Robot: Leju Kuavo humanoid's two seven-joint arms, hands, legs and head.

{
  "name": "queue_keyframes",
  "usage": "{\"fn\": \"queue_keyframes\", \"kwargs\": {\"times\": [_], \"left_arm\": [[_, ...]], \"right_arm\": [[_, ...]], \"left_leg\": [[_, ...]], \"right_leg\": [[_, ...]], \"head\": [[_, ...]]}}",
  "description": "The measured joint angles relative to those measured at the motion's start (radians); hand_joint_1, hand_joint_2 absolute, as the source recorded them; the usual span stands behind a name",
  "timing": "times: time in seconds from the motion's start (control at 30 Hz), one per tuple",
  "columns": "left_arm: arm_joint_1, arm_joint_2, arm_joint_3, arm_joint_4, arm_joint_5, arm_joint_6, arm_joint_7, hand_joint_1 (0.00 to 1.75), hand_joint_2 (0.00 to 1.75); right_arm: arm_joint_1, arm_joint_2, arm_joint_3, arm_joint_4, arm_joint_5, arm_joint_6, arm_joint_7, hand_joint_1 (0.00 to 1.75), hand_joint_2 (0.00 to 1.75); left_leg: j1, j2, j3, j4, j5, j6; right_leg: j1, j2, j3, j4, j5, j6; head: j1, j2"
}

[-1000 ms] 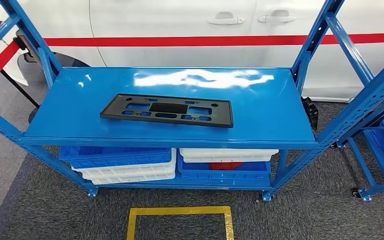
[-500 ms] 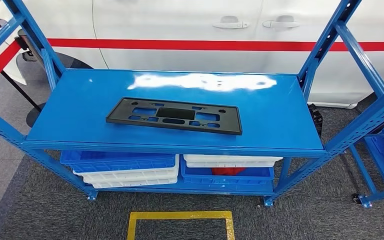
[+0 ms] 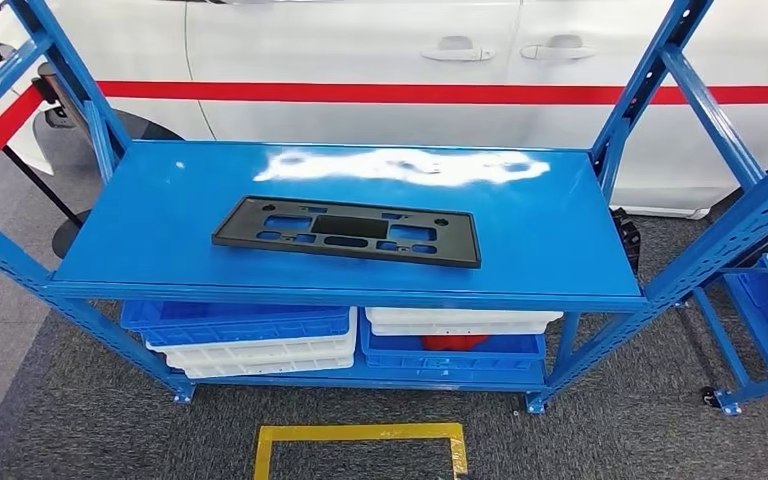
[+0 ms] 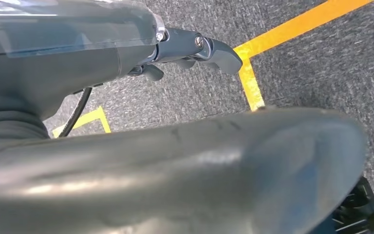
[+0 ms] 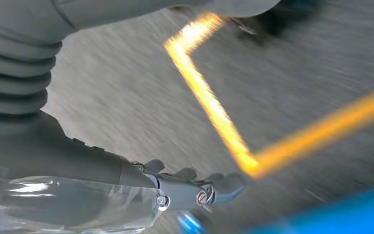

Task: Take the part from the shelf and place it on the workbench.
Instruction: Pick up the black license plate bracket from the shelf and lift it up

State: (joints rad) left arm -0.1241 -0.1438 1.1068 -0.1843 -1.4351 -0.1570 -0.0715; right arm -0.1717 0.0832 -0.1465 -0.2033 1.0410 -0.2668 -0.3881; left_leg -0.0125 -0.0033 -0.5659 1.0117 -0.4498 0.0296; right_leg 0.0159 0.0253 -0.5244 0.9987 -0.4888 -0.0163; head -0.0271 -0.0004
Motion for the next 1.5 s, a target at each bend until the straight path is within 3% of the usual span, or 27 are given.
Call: {"fn": "queue_keyframes", "kwargs": {"times": [0.13,0.27,0.43,0.57,0.67,0.83,0.97,1.13,1.5], "left_arm": [[0.004,0.001,0.001,0.0,-0.001,-0.004,0.0,0.0,0.0],[0.005,0.002,0.001,0.0,-0.004,-0.006,-0.003,0.0,0.0],[0.006,0.004,0.001,0.0,-0.012,-0.015,-0.003,0.0,0.0],[0.003,0.008,0.001,0.0,-0.021,-0.028,0.0,0.0,0.0],[0.002,0.011,0.001,0.0,-0.023,-0.036,0.002,0.0,0.0],[0.002,0.014,0.001,0.0,-0.021,-0.043,0.004,0.0,0.0],[0.002,0.016,0.002,0.0,-0.02,-0.043,0.001,0.0,0.0],[0.0,0.016,0.002,0.0,-0.025,-0.045,-0.002,0.0,0.0],[-0.007,0.016,0.002,0.0,-0.027,-0.046,0.005,0.0,0.0]], "right_arm": [[-0.065,0.002,0.011,-0.02,0.018,0.009,-0.054,0.0,0.0],[-0.095,0.0,0.016,-0.041,-0.009,0.079,-0.158,0.0,1.75],[-0.093,-0.003,0.085,-0.115,-0.154,0.345,-0.3,0.0,1.75],[-0.067,-0.042,0.273,-0.239,-0.436,0.593,-0.31,0.0,1.75],[-0.059,-0.089,0.428,-0.324,-0.595,0.663,-0.312,0.0,1.75],[-0.063,-0.163,0.621,-0.462,-0.74,0.636,-0.312,0.0,1.75],[-0.1,-0.196,0.716,-0.546,-0.722,0.537,-0.312,0.0,1.75],[-0.194,-0.209,0.763,-0.601,-0.598,0.432,-0.287,0.0,1.75],[-0.377,-0.229,0.819,-0.754,-0.437,0.393,-0.176,0.0,1.75]], "left_leg": [[0.0,-0.004,0.0,0.0,0.002,-0.001],[0.0,-0.004,-0.001,0.0,0.002,-0.001],[0.0,-0.005,-0.002,0.0,0.002,-0.001],[0.0,-0.005,-0.002,0.0,0.002,-0.001],[-0.001,-0.005,-0.002,0.0,0.002,-0.001],[-0.001,-0.005,-0.002,0.0,0.002,-0.001],[-0.001,-0.004,-0.002,0.0,0.003,-0.001],[-0.001,-0.004,-0.002,0.0,0.003,0.0],[-0.001,-0.004,-0.003,0.001,0.004,0.0]], "right_leg": [[0.0,-0.006,0.002,0.001,0.0,0.0],[0.0,-0.004,0.001,0.001,0.0,0.0],[0.0,-0.006,0.001,0.001,0.0,0.0],[-0.001,-0.006,0.001,0.001,0.0,0.0],[-0.001,-0.006,0.001,0.001,0.0,0.001],[-0.001,-0.006,0.001,0.001,0.0,0.001],[-0.001,-0.006,0.001,0.001,0.0,0.001],[-0.001,-0.006,0.001,0.001,0.001,0.001],[-0.001,-0.005,0.0,0.002,0.001,0.002]], "head": [[0.0,0.0],[0.0,0.0],[0.0,0.0],[0.0,0.0],[0.0,0.0],[0.0,0.0],[0.0,0.0],[0.0,0.0],[0.0,0.0]]}}
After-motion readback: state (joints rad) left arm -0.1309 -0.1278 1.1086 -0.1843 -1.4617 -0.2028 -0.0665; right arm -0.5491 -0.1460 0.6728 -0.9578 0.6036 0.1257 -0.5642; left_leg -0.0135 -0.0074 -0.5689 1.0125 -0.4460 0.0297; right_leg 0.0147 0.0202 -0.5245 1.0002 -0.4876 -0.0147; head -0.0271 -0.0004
